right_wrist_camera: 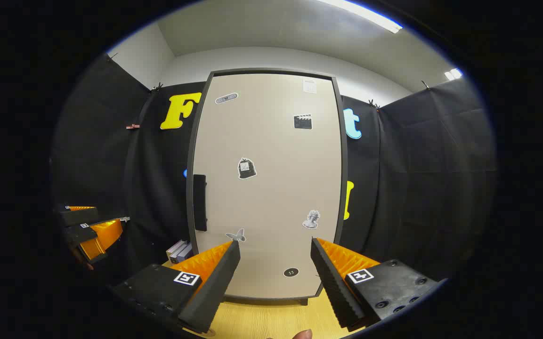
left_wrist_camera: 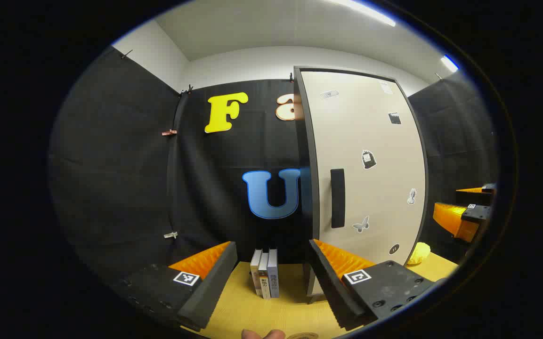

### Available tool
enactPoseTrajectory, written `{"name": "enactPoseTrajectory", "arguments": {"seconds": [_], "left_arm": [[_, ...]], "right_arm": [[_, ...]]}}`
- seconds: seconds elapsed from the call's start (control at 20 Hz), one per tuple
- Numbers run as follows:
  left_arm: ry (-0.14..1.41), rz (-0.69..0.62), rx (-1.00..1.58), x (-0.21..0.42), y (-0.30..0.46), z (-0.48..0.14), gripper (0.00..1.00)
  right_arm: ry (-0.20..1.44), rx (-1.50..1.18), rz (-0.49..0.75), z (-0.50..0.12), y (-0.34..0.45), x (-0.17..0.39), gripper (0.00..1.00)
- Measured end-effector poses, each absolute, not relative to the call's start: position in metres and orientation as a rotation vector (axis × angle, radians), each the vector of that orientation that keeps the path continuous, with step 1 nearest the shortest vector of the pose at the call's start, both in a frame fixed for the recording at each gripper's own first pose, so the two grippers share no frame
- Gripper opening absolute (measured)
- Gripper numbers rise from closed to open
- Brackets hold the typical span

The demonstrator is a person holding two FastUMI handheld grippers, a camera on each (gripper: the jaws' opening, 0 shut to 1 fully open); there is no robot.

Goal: Open the cabinet door with the right hand, grasp the bottle in the cabinet with the left hand and place it on the coaster, then close the cabinet door with the right hand.

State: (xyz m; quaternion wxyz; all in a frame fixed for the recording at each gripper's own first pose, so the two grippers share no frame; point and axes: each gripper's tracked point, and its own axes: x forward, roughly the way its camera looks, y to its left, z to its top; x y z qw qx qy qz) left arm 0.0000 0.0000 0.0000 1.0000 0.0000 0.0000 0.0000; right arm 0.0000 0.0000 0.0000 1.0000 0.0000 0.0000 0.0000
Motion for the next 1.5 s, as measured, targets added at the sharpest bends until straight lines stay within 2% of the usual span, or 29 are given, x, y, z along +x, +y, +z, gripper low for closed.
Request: {"name": "enactPoseTrajectory", "arguments": {"seconds": [1.1,1.5], "left_arm": [[0.006,-0.017,-0.009,0.006,0.005,-0.004,0.95],[-0.006,-0.008,-0.004,0.004,0.014,0.0,0.95]], "right_arm": [[-0.001,-0.011,-0.02,-0.001,0.003,-0.009,0.98],[-0.011,0.017,0.036,0.009,0.028,0.007,0.97]]}}
